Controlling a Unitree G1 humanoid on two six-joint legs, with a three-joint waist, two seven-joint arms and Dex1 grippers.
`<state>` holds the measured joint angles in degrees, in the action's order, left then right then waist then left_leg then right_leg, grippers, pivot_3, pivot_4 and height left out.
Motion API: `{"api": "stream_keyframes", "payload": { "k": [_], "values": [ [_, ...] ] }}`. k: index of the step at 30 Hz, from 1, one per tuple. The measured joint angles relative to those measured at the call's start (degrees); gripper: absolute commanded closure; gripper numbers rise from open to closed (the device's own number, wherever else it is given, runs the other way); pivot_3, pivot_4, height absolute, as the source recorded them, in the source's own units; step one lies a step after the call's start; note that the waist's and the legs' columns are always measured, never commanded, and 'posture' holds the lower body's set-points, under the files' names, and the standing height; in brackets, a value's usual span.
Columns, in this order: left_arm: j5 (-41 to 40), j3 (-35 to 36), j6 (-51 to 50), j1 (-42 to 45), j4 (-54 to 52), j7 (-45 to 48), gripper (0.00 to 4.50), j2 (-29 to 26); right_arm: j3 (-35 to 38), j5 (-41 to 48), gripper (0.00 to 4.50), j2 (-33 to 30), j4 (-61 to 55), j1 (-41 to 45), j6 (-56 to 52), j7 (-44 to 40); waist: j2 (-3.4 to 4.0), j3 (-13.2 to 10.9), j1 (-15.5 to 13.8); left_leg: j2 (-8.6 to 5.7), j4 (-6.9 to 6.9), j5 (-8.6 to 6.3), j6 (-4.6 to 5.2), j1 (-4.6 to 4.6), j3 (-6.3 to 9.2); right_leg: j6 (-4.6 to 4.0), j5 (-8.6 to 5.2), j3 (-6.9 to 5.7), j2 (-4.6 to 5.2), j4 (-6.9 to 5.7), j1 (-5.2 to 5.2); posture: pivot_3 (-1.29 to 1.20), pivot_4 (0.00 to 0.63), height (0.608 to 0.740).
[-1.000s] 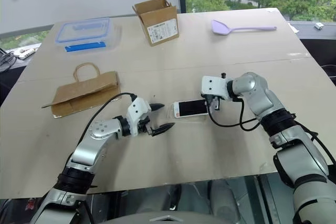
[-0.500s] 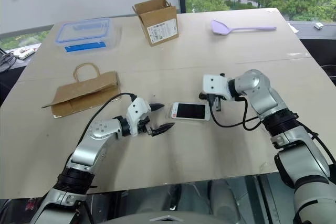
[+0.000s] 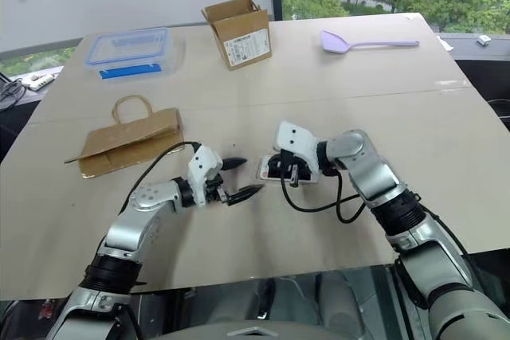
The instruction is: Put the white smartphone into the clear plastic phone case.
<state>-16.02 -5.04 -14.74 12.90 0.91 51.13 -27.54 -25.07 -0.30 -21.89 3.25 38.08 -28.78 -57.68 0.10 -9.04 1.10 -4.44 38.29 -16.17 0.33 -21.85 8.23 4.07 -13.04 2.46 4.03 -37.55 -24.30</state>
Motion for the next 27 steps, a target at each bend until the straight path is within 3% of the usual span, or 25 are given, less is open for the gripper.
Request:
{"api": "stream_keyframes", "payload": {
  "k": [11,15,20,23,27],
  "values": [
    [0.0,0.0,0.0,0.4,1.8,0.4,0.00,-0.1,-3.2,-2.2,4.42,-0.1,1.2,0.6,0.6,-0.7,-0.13,0.6,0.2,0.00,-0.01,-0.01,0.00,0.25,-0.04,0.00,0.00,0.03,-0.02,-0.08,0.18,0.00,0.150,0.740],
    [0.1,0.0,0.0,0.4,2.7,0.3,0.00,-0.3,-3.3,-2.3,4.42,1.6,3.9,0.5,0.3,-0.4,-0.18,0.8,0.6,0.02,-0.21,-0.17,0.27,1.02,-0.06,0.00,-0.03,0.06,-0.03,0.03,0.84,0.00,0.150,0.740],
    [0.2,0.2,0.0,0.3,3.6,0.1,0.00,-1.0,1.6,1.3,4.42,7.0,8.2,0.6,-7.3,1.7,-0.25,1.0,1.4,0.10,-0.33,-0.18,0.28,1.61,-0.05,0.00,-0.04,0.08,-0.13,0.02,1.31,0.00,0.150,0.740],
    [0.2,0.2,0.0,0.1,3.9,0.0,0.00,-1.3,2.6,2.5,4.42,7.9,9.3,0.4,-8.8,2.7,-0.24,1.1,1.3,0.10,-0.54,-0.18,0.29,2.09,-0.06,0.00,-0.10,0.08,-0.11,0.05,1.75,0.00,0.150,0.740],
    [0.2,0.5,0.0,0.1,4.0,-0.1,0.00,-1.7,3.5,3.0,4.42,7.6,7.2,-1.5,-8.4,3.9,-0.21,1.1,1.3,0.11,-0.56,-0.18,0.28,2.08,-0.04,0.01,-0.12,0.06,-0.12,0.05,1.73,0.00,0.150,0.740]
  ]
}}
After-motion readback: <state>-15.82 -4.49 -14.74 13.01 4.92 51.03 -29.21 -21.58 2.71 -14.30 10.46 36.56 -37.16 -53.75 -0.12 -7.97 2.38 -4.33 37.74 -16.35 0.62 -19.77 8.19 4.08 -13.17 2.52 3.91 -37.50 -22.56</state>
